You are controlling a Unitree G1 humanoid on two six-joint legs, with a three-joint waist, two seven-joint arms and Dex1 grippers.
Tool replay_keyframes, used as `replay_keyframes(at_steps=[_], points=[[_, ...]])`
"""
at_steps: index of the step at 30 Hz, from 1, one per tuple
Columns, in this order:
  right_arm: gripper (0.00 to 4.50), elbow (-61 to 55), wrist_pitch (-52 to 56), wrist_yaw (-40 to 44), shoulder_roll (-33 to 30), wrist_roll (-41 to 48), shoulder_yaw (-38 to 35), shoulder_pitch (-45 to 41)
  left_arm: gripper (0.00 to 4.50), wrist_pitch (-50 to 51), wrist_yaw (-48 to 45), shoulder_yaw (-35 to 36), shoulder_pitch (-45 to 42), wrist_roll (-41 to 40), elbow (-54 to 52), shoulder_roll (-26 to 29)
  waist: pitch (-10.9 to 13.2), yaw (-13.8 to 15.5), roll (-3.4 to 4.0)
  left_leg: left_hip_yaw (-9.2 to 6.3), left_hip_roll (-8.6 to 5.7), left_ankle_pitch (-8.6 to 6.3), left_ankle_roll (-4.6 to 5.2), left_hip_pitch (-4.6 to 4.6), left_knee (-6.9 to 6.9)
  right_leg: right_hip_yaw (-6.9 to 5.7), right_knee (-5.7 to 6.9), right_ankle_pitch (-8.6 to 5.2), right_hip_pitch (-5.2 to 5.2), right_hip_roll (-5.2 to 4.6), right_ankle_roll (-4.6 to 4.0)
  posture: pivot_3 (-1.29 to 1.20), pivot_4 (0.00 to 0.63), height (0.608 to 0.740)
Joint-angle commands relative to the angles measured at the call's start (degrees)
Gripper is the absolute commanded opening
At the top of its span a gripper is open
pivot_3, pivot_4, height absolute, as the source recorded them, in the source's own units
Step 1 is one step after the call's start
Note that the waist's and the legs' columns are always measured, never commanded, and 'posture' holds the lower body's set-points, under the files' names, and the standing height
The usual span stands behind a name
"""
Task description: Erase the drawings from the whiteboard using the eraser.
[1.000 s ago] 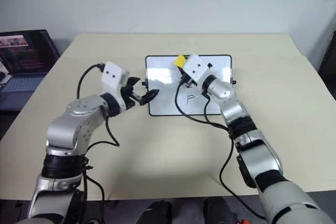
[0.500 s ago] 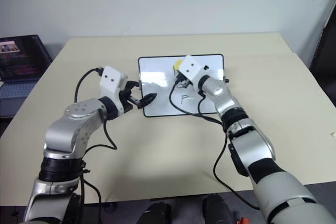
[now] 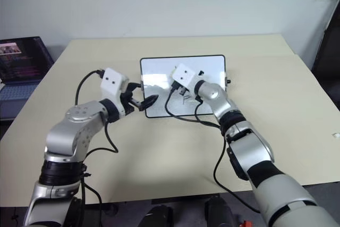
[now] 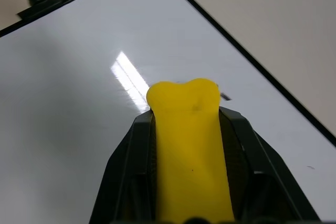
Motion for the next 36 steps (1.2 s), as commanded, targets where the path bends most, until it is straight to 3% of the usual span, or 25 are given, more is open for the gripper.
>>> replay_keyframes(at_steps=[1,16,26,36], points=[[1.28,-0.9,0.7,-2.6,-0.4,0.9,-2.3,-3.2,4.50,-1.2,-0.2,1.4,-0.1,0.0,-2.3,0.6,0.0,0.0,0.00,-0.01,0.00,0.00,-0.01,-0.04,0.00,0.00,0.00,0.00,-0.03,0.00,0.00,0.00,0.150,0.740],[1.28,1.7,6.8,1.1,4.4,-0.5,-0.8,-2.6,4.50,-0.5,0.3,1.7,0.7,-0.1,-3.9,0.6,0.0,-0.3,0.00,0.07,0.04,0.00,-0.01,-0.18,-0.05,0.04,-0.02,0.00,-0.23,0.00,-0.01,0.00,0.150,0.740],[1.28,2.1,6.0,-4.9,0.0,-0.4,-2.9,-4.1,4.50,-0.2,0.3,1.7,0.8,-0.2,-4.3,0.7,0.0,0.3,-0.01,-0.01,0.00,0.00,-0.01,-0.18,-0.02,0.01,-0.01,0.00,-0.20,-0.01,-0.01,0.00,0.150,0.740],[1.28,0.9,5.4,-4.0,-1.6,-0.9,-1.6,-0.7,4.50,-0.2,0.2,1.4,0.5,-0.3,-4.3,0.4,0.0,0.3,-0.03,-0.01,0.00,0.00,-0.01,-0.17,0.00,0.00,-0.01,0.00,-0.15,-0.01,-0.01,0.00,0.150,0.740]])
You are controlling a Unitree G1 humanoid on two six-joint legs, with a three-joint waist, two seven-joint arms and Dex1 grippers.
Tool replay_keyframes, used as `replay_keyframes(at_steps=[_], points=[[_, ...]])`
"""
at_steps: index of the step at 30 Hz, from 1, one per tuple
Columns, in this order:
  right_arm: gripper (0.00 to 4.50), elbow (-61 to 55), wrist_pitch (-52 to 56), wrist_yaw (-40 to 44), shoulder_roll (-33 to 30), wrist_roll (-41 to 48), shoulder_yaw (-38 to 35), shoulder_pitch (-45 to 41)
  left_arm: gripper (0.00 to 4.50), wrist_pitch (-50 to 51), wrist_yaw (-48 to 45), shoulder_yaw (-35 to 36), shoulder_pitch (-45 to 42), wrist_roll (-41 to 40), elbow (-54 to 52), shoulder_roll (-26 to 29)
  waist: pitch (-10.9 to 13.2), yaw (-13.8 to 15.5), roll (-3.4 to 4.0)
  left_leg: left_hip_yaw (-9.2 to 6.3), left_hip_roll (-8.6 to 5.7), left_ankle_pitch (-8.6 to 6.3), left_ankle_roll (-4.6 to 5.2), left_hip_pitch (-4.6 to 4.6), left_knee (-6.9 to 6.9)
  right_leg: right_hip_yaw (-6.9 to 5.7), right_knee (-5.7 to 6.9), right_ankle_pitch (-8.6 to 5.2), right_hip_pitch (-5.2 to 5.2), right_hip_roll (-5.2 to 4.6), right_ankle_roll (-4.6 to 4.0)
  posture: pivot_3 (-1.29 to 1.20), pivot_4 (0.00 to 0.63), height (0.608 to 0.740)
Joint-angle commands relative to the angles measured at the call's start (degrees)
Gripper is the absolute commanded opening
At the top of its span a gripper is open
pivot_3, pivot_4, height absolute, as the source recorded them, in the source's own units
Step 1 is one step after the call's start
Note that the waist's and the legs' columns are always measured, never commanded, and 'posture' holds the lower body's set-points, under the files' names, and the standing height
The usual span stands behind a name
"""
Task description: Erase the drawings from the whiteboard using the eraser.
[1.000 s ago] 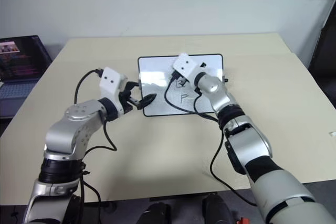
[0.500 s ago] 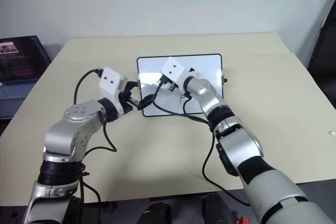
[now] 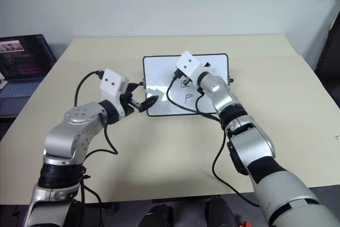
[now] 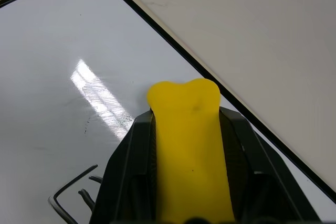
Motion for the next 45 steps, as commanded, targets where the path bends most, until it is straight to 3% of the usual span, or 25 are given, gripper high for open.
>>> replay_keyframes(at_steps=[1,5,10,14,18,25,30,36,39,45], points=[[1.28,0.1,1.1,-0.1,-1.4,-0.7,0.0,1.6,4.50,-0.3,0.0,1.1,-0.7,-0.2,-2.4,0.4,0.0,0.0,-0.01,0.01,0.00,0.00,0.00,0.01,0.01,-0.01,0.00,0.00,0.01,0.00,0.00,0.00,0.150,0.740],[1.28,-1.6,0.9,0.3,-1.7,-0.2,-0.4,2.9,4.50,-0.2,0.1,1.1,-0.6,-0.3,-2.5,0.2,0.0,0.0,-0.02,-0.04,0.00,0.00,0.00,0.01,0.07,-0.01,0.00,0.00,0.06,0.00,0.00,0.00,0.150,0.740],[1.28,-13.1,-1.1,6.1,-2.1,5.0,-3.1,6.2,4.50,0.3,0.0,1.8,0.1,-0.7,-3.2,0.6,0.0,0.0,-0.03,-0.07,0.00,0.00,0.01,-0.02,0.08,-0.01,-0.03,0.00,0.07,0.00,0.01,0.00,0.150,0.740],[1.28,-32.6,1.9,13.4,-3.4,10.5,-4.1,13.7,4.50,0.9,-1.3,3.2,1.2,-2.1,-4.4,1.4,0.0,-0.2,-0.03,-0.04,0.03,-0.01,-0.01,-0.15,0.05,-0.01,-0.09,-0.01,-0.06,0.00,0.02,0.00,0.150,0.740],[1.28,-53.8,13.7,21.2,-5.8,20.4,-5.5,24.4,4.50,2.1,-3.9,4.6,4.2,-4.1,-6.1,3.6,0.0,-0.3,-0.03,0.05,0.54,-0.04,-0.06,-0.16,-0.10,-0.01,-0.25,-0.02,-0.09,-0.06,0.04,0.00,0.150,0.740],[1.28,-74.4,24.4,28.6,-16.6,23.9,-4.5,41.3,4.50,2.5,-7.1,5.6,10.6,-5.2,-7.9,8.1,0.0,0.4,-0.03,0.03,0.56,-0.08,-0.01,-0.12,-0.08,-0.03,-0.29,-0.02,-0.03,0.00,0.03,0.00,0.150,0.740],[1.28,-77.5,20.7,27.6,-21.8,19.1,-4.1,49.8,4.50,1.5,-5.8,5.6,12.1,-4.2,-7.0,8.2,0.0,0.5,-0.06,0.13,0.64,-0.08,-0.01,-0.05,-0.08,-0.02,-0.28,-0.17,-0.01,0.04,0.28,0.00,0.150,0.740],[1.28,-75.5,12.4,24.2,-23.0,13.9,-3.9,53.8,4.50,1.5,-5.3,5.1,12.2,-4.2,-7.1,7.6,0.0,0.5,-0.09,0.23,0.67,-0.07,-0.02,-0.02,-0.07,0.03,-0.28,-0.18,0.02,0.10,0.29,0.00,0.150,0.740],[1.28,-75.6,11.6,23.4,-21.6,14.4,-4.3,52.9,4.50,1.5,-5.4,4.6,11.6,-4.3,-6.9,7.7,0.0,0.6,-0.10,0.22,0.67,-0.07,-0.02,-0.02,-0.07,0.02,-0.28,-0.18,0.02,0.11,0.28,0.00,0.150,0.740],[1.28,-68.1,8.3,18.2,-16.4,11.4,-3.5,43.3,4.50,0.0,-6.9,2.8,9.6,-4.0,-5.7,7.8,0.0,0.4,-0.11,0.27,0.69,-0.06,-0.03,0.00,-0.04,0.05,-0.27,-0.14,0.02,0.13,0.22,0.00,0.150,0.740]])
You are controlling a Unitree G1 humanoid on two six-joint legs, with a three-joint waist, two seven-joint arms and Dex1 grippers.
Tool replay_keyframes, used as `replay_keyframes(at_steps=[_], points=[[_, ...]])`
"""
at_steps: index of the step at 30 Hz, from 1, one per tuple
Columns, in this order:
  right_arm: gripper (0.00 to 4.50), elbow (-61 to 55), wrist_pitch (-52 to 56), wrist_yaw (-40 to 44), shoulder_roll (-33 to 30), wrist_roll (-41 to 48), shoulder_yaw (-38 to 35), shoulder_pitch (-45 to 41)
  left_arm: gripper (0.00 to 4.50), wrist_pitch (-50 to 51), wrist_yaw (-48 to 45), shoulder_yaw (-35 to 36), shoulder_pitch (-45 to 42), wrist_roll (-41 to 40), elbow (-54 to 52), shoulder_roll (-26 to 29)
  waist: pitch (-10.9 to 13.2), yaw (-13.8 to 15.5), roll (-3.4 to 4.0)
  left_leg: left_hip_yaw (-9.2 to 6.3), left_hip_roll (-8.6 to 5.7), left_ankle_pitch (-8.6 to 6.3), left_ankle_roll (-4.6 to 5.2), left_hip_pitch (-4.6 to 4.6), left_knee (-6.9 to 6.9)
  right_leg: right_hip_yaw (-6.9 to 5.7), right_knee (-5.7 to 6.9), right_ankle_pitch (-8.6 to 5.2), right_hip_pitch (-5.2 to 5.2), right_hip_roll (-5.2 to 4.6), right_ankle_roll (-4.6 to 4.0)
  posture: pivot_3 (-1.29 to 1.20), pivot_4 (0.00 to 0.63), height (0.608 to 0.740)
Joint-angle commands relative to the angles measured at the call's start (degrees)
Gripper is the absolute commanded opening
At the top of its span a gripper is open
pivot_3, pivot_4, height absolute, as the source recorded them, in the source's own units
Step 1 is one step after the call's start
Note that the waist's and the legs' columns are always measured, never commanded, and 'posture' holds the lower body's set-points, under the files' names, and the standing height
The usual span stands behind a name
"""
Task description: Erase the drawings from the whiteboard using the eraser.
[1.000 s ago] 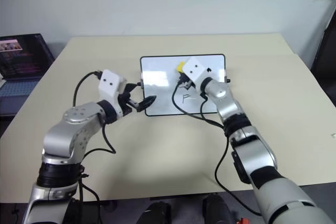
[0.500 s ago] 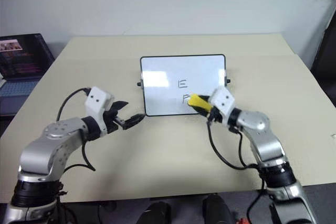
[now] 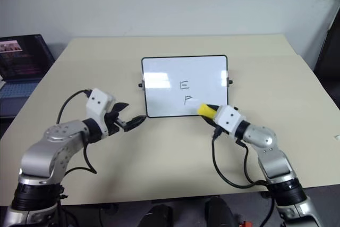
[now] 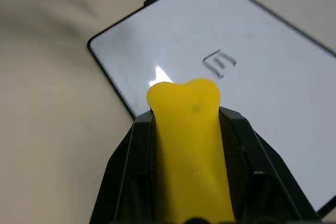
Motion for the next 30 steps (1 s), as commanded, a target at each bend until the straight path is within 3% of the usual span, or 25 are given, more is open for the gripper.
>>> replay_keyframes(at_steps=[1,10,17,24,30], points=[[1.28,5.5,-4.2,-4.1,2.2,-3.4,0.5,-6.4,4.50,-2.4,-1.5,-1.0,-2.2,0.5,-0.5,0.3,0.0,0.1,0.00,-0.01,0.00,0.00,-0.01,0.00,0.01,-0.01,0.01,0.04,0.00,0.06,-0.07,0.00,0.150,0.740],[1.28,31.8,-14.0,-14.9,8.6,-12.6,4.2,-23.6,4.50,-3.9,-4.4,-3.0,-4.4,0.9,0.8,0.6,0.0,-0.1,-0.02,0.06,-0.01,0.01,-0.03,-0.04,-0.02,0.03,0.00,0.13,-0.05,0.12,-0.22,0.00,0.150,0.740],[1.28,52.4,-21.3,-21.5,12.5,-14.4,4.0,-34.7,4.50,-4.4,-5.0,-3.6,-4.5,1.2,0.6,0.4,0.0,-0.5,-0.03,0.05,0.00,0.01,-0.02,-0.04,-0.06,0.03,0.00,0.14,-0.07,0.13,-0.25,0.00,0.150,0.740],[1.28,68.0,-22.4,-22.9,15.2,-16.5,5.4,-38.2,4.50,-4.7,-5.2,-3.4,-3.8,1.3,0.2,0.6,0.0,-0.7,-0.04,0.08,0.00,0.00,0.00,0.00,-0.06,0.06,0.07,0.15,-0.06,0.13,-0.25,0.00,0.150,0.740],[1.28,70.7,-23.4,-20.6,16.0,-20.0,9.6,-36.1,4.50,-5.2,-5.3,-2.9,-3.3,1.4,0.4,0.7,-0.1,-0.7,-0.14,0.19,0.03,0.00,0.02,0.50,-0.04,0.19,0.16,0.18,0.29,0.33,-0.32,0.00,0.150,0.740]])
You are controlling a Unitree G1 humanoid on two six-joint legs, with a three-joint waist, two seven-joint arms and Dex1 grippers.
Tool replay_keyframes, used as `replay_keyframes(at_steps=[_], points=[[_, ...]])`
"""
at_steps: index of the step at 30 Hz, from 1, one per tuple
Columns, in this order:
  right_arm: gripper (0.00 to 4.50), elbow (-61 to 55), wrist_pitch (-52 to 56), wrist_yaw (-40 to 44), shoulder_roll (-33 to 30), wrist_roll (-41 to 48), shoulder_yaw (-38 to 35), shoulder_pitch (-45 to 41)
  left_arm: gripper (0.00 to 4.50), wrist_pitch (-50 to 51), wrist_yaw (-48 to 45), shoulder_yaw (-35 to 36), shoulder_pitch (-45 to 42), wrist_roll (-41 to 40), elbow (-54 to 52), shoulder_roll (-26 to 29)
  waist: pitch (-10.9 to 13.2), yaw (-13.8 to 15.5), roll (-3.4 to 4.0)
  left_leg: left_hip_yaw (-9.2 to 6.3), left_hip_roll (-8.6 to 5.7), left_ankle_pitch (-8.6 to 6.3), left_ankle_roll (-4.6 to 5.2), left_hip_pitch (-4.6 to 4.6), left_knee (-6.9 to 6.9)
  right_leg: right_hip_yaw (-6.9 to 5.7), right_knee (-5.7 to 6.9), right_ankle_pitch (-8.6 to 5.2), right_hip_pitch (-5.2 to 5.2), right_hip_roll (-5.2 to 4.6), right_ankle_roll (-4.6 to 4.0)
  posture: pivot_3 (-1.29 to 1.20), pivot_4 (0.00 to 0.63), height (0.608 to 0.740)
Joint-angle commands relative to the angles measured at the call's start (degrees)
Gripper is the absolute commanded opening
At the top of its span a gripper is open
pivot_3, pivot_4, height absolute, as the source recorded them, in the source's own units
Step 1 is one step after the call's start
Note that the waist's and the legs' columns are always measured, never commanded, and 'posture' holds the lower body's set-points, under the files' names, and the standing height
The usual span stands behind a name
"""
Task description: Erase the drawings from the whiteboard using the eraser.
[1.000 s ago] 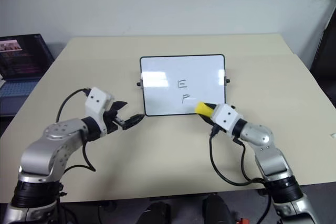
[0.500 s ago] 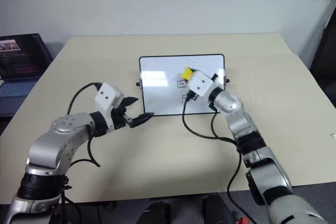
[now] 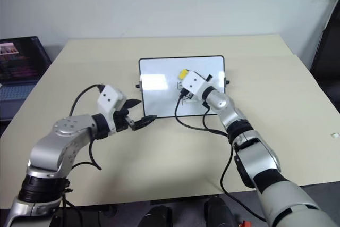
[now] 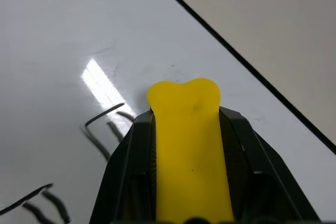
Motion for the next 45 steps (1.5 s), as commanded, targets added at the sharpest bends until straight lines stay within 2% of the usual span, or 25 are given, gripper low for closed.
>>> replay_keyframes(at_steps=[1,8,17,23,27,36,45], points=[[1.28,2.7,1.1,2.2,0.5,-3.2,3.4,2.3,4.50,-1.5,0.1,1.1,0.0,0.5,-0.9,0.5,0.0,0.0,-0.06,0.03,0.00,0.00,0.00,0.05,0.00,0.04,0.00,0.02,0.02,0.06,-0.03,0.00,0.150,0.740],[1.28,2.3,1.0,0.7,0.4,-4.6,5.2,2.4,4.50,-2.7,0.0,0.6,-0.1,0.9,0.1,-0.2,-0.1,-0.1,-0.09,0.27,0.27,0.03,0.01,0.44,0.00,0.38,0.14,0.09,0.10,0.55,-0.12,0.00,0.150,0.740],[1.27,-4.3,-4.4,-1.7,-0.9,1.2,-0.6,-2.2,4.50,-3.4,-0.3,0.4,0.2,1.2,0.6,-0.6,0.0,0.0,-0.12,0.56,0.27,0.05,0.03,0.35,-0.01,0.89,0.07,0.21,-0.06,0.59,-0.05,0.00,0.150,0.740],[1.27,1.9,0.6,-6.2,1.5,-0.6,-0.9,-7.1,4.50,-3.2,-0.3,0.0,-0.3,1.2,0.7,-0.9,0.0,-0.9,-0.13,0.74,0.29,-0.01,0.05,0.29,-0.14,1.05,0.02,0.31,-0.22,0.58,-0.25,0.00,0.150,0.740],[1.27,6.1,4.0,-5.0,3.9,-0.9,-0.3,-8.4,4.50,-2.9,-0.3,0.0,-0.2,1.2,0.3,-0.9,0.0,-1.0,-0.13,0.74,0.29,-0.09,0.11,0.22,-0.18,1.04,-0.04,0.27,-0.27,0.57,-0.24,0.00,0.150,0.740],[1.27,7.2,3.5,1.0,3.5,-4.6,4.6,-3.3,4.50,-2.5,0.0,0.4,0.1,1.0,-0.3,-0.9,0.0,-1.4,-0.17,0.77,0.28,-0.10,0.11,0.42,-0.13,1.07,0.02,0.26,-0.10,0.57,-0.20,0.00,0.150,0.740],[1.27,4.9,2.6,-0.1,1.9,-7.1,7.3,-1.1,4.50,-3.4,-0.5,-0.4,-0.6,1.3,1.0,-1.3,-0.1,-1.4,-0.22,0.75,0.26,-0.05,0.12,0.52,-0.05,1.09,0.11,0.15,-0.01,0.60,0.07,0.00,0.150,0.740]])
